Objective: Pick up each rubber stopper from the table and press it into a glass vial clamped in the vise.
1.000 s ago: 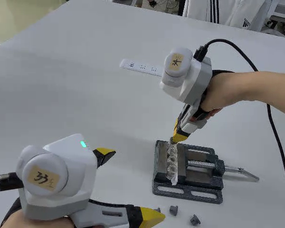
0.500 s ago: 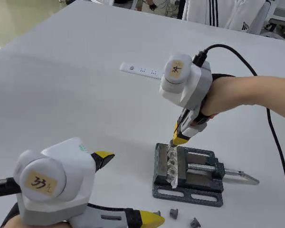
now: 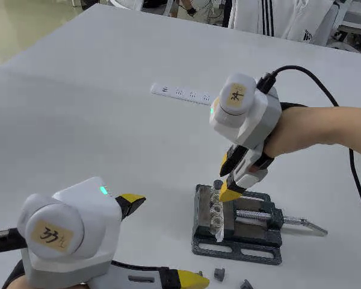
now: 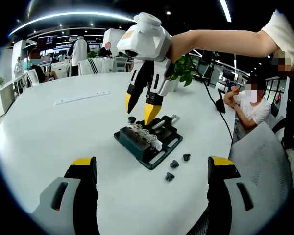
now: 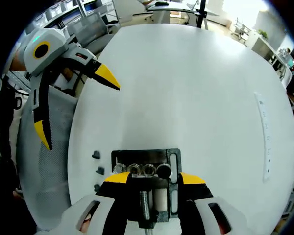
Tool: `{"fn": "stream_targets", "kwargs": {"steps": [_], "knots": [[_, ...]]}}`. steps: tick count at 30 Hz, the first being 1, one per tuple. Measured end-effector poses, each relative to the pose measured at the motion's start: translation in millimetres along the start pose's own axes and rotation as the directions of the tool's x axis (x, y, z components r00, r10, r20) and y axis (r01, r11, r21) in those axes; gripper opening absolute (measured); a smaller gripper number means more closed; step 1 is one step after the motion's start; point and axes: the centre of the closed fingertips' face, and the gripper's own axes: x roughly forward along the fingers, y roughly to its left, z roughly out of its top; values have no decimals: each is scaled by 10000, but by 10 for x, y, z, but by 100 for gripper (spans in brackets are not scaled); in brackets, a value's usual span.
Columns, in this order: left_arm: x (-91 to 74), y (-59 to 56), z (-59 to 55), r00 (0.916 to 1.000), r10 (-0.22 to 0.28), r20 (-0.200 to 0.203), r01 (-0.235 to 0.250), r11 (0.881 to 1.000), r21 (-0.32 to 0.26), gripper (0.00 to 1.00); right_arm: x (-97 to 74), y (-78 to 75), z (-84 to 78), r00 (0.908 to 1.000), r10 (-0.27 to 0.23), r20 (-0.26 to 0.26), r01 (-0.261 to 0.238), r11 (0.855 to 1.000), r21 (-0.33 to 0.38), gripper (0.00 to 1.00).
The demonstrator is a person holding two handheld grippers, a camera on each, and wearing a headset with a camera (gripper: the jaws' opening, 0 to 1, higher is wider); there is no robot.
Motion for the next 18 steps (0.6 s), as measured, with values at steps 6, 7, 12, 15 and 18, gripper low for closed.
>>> {"fn": "stream_targets", "kwargs": {"steps": [6, 7, 12, 15, 18], "knots": [[-14, 1, 21, 10000, 24, 33, -24, 10000, 11, 94, 24, 41, -17, 9990, -50, 443, 34, 9994, 352, 57], [-16, 2, 22, 10000, 30, 32, -30, 10000, 10, 94, 30, 53, -17, 9987, -54, 501, 35, 9993, 372, 61], [-24, 15, 29, 10000, 48, 24, -48, 10000, 21, 94, 54, 66, -21, 9961, -234, 850, 190, 9984, 524, 78], [-34, 31, 48, 9999, 89, 59, -89, 10000, 31, 94, 43, 80, -5, 9923, -341, 1194, 255, 9970, 728, 83], [-42, 31, 77, 9999, 101, 105, -101, 9999, 45, 94, 46, 98, -31, 9891, -398, 1415, 270, 9955, 910, 87]]}}
